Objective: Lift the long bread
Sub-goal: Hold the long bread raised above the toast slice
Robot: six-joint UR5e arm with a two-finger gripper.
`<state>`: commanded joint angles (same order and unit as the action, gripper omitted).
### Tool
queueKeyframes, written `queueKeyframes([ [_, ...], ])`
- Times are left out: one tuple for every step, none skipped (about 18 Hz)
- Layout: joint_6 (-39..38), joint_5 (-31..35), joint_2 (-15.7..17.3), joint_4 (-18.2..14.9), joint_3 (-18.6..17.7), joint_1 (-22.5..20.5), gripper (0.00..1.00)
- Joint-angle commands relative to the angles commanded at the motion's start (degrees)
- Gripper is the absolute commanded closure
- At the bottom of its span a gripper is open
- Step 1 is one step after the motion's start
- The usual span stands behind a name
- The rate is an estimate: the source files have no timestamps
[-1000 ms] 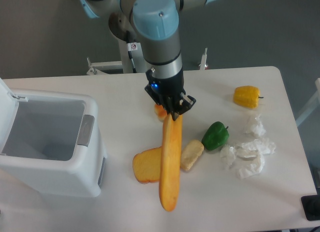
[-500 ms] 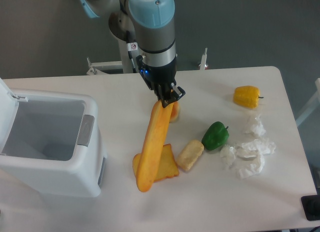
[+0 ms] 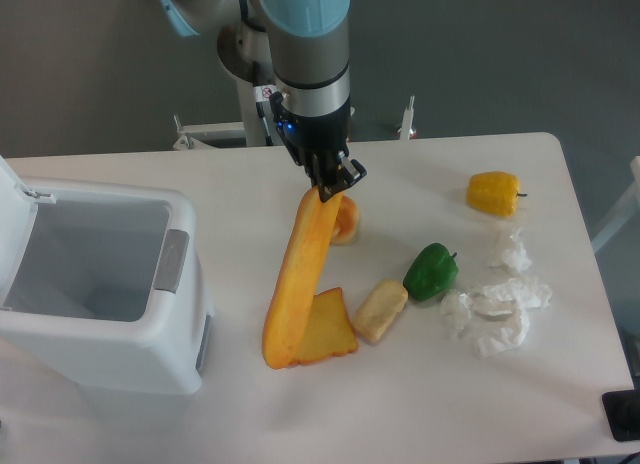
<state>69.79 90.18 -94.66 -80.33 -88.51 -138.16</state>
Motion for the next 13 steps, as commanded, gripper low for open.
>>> queueKeyframes([
  [-0.1,-0.1,0.0,-0.1,0.0,0.0,1.0],
  [-0.2,0.0,0.0,-0.1,0.0,0.0,1.0],
  [-0.2,-0.1,0.0,-0.1,-0.1,-0.3,1.0],
  [-0.1,-0.1,0.2,-0.1,0.0,-0.4,1.0],
  [-0.1,-0.3,0.5,-0.2,-0.1,-0.5,1.0],
  [-0.1,-0.8,1.0,-0.3,-0.3,-1.0,1.0],
  [-0.1,-1.9,1.8,-0.6,-0.6,-1.8,1.0],
  [-0.1,-3.1,2.0,-0.8,-0.7,-2.4,1.0],
  [-0.2,-3.7,2.0,-0.8,-0.7,-2.4,1.0],
  [-0.2,-3.9,2.1,-0.8,-0.7,-2.4,1.0],
  [-0.2,-3.9,2.4,-0.8,-0.7,-2.4,1.0],
  [-0.2,-4.0,2.6,-1.2,-0.7,-2.4,1.0],
  [-0.2,-4.4,2.7,-1.5,-0.7,-2.4,1.0],
])
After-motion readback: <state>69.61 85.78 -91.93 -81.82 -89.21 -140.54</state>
